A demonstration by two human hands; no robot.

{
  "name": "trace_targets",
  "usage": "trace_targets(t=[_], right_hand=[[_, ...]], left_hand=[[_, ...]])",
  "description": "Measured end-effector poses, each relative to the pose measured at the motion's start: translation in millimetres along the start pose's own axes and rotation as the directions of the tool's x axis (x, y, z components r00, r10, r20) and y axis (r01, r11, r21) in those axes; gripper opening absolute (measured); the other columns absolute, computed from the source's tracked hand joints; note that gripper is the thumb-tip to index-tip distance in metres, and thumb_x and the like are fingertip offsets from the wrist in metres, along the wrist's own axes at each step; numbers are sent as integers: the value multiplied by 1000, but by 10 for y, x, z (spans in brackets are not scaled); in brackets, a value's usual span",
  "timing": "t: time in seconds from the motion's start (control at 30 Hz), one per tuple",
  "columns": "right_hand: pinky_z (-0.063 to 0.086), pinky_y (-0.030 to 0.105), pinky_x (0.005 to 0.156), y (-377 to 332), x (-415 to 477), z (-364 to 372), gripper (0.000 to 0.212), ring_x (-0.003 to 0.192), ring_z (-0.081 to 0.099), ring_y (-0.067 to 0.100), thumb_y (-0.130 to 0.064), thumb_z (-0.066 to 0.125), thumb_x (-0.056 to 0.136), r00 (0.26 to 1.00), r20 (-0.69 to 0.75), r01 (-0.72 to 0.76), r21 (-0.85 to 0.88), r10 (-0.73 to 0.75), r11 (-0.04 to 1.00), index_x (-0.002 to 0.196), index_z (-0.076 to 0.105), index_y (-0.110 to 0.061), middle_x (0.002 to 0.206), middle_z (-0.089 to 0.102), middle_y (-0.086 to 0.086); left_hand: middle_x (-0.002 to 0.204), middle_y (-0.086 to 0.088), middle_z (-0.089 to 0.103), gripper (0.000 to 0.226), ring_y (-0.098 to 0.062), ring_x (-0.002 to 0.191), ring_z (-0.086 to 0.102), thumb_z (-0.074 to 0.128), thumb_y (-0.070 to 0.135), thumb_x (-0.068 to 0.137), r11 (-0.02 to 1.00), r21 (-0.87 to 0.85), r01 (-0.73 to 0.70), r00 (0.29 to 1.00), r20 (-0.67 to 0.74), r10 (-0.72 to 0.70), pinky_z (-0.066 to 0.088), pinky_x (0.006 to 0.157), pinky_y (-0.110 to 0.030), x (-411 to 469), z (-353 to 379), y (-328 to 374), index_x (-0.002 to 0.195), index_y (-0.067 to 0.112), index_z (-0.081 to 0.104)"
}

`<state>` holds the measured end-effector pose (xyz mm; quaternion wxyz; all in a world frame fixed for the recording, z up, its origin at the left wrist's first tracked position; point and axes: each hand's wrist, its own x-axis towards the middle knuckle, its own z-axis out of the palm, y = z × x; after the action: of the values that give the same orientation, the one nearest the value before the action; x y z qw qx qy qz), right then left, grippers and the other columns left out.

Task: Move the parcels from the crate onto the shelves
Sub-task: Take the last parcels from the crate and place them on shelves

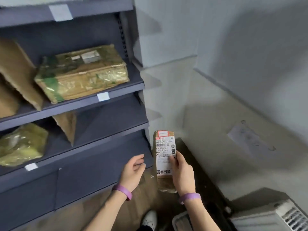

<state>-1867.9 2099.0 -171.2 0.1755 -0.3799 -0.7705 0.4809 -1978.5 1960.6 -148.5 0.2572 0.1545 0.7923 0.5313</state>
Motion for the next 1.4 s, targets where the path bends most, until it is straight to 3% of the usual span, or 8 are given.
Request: trace_targets(t=[0.17,0.33,0.47,0.63,0.73,0.97,1.2,1.4], right_hand=[[50,36,81,-302,-166,567,37,96,66,27,-38,44,100,964,218,180,-118,-152,977,136,42,-36,112,71,-5],[59,41,79,-669,-451,1215,53,89,69,16,-42,43,100,872,433,288,-78,-228,954,147,18,-45,113,67,-7],[58,42,80,-893,-755,1709,58,85,70,16,-42,38,101,753,585,408,-57,-301,911,144,3,-60,104,70,-4],[56,37,80,-1190,-1263,2414,48,78,67,14,-42,32,102,623,704,538,-68,-341,840,141,12,-63,91,70,-5],[56,36,77,-1371,-1679,2896,49,77,67,14,-43,31,102,580,731,576,-57,-359,815,138,7,-67,91,70,-4],[54,37,77,-1678,-2579,3803,49,84,67,26,-44,29,102,556,768,626,-134,-319,768,140,7,-64,91,71,4],[47,33,72,-2043,-3035,4281,46,81,62,23,-38,31,104,576,770,601,-172,-274,780,145,20,-54,94,69,3],[39,14,58,-2314,-3122,4723,45,75,55,10,-39,31,104,569,775,621,-185,-276,762,146,22,-53,108,66,-5]], left_hand=[[113,5,62,29,-8,104,60,55,11,92,998,3,62,972,-227,-60,42,79,-11,-361,-606,-246,116,28,56],[118,7,59,33,-9,109,58,57,18,91,990,-20,138,897,-421,-134,45,94,-28,-792,-1223,-562,121,30,54],[115,6,59,35,-7,106,58,60,16,90,971,-159,176,800,-552,-236,41,79,-11,-1213,-1729,-907,123,27,54],[106,-5,65,36,-18,106,60,60,3,88,952,-242,185,707,-641,-300,43,100,-28,-1749,-2328,-1311,122,14,56],[108,-10,64,35,-22,102,62,62,2,87,949,-255,186,664,-679,-312,44,95,-29,-2067,-2772,-1574,120,11,57],[106,-7,63,35,6,83,59,60,-7,85,951,-258,170,632,-712,-306,42,71,0,-2560,-3779,-2201,117,5,58],[105,1,64,30,-1,93,59,60,4,88,939,-307,153,640,-693,-331,40,72,-4,-2784,-4452,-2440,115,16,60],[99,-4,64,25,-2,85,59,58,-4,87,928,-350,125,627,-697,-348,43,65,-2,-2738,-4827,-2543,109,8,59]])
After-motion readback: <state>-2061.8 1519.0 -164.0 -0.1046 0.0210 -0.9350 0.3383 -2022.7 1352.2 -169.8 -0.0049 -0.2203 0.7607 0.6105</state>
